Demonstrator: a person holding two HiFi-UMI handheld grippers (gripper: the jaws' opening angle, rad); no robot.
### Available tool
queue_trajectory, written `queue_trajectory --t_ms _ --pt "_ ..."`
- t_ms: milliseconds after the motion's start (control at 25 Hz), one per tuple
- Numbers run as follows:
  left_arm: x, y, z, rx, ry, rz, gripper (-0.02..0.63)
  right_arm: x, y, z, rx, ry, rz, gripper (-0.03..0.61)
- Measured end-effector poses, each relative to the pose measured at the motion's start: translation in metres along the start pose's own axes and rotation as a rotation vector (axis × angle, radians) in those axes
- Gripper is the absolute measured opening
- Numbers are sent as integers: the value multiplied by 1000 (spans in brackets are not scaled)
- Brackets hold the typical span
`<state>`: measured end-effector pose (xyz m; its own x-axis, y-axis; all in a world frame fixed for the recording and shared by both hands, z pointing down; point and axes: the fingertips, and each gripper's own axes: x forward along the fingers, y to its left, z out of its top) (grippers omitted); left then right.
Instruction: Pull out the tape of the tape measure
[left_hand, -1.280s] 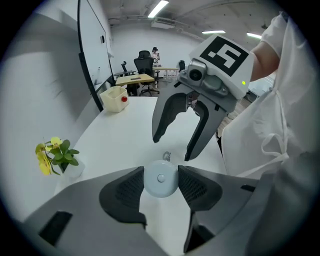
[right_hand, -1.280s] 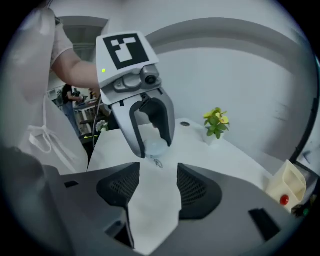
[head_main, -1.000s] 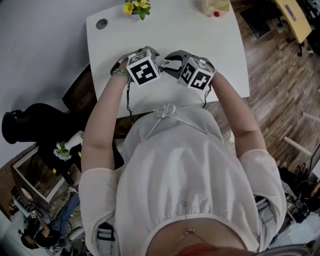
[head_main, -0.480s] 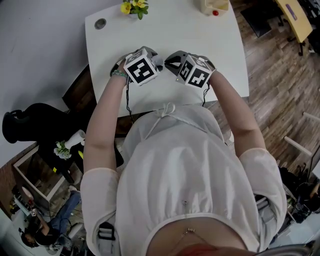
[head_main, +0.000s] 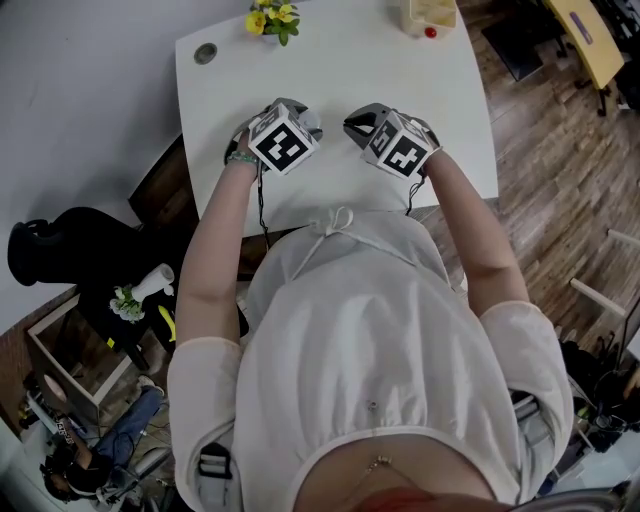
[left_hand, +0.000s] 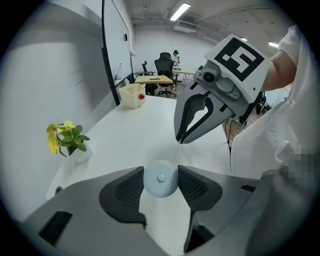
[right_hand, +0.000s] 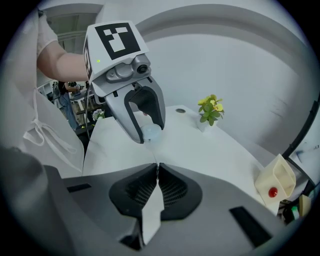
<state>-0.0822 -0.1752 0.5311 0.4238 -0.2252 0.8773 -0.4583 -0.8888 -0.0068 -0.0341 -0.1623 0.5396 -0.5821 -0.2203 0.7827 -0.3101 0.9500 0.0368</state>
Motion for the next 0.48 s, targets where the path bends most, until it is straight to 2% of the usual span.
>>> queue_trajectory --t_ms 160,480 --pt "-3 7 -6 -45 -14 30 229 -3 -5 -10 62 30 -29 18" --pt "-5 7 -3 -104 -71 45 229 -6 -10 -12 145 15 -50 18"
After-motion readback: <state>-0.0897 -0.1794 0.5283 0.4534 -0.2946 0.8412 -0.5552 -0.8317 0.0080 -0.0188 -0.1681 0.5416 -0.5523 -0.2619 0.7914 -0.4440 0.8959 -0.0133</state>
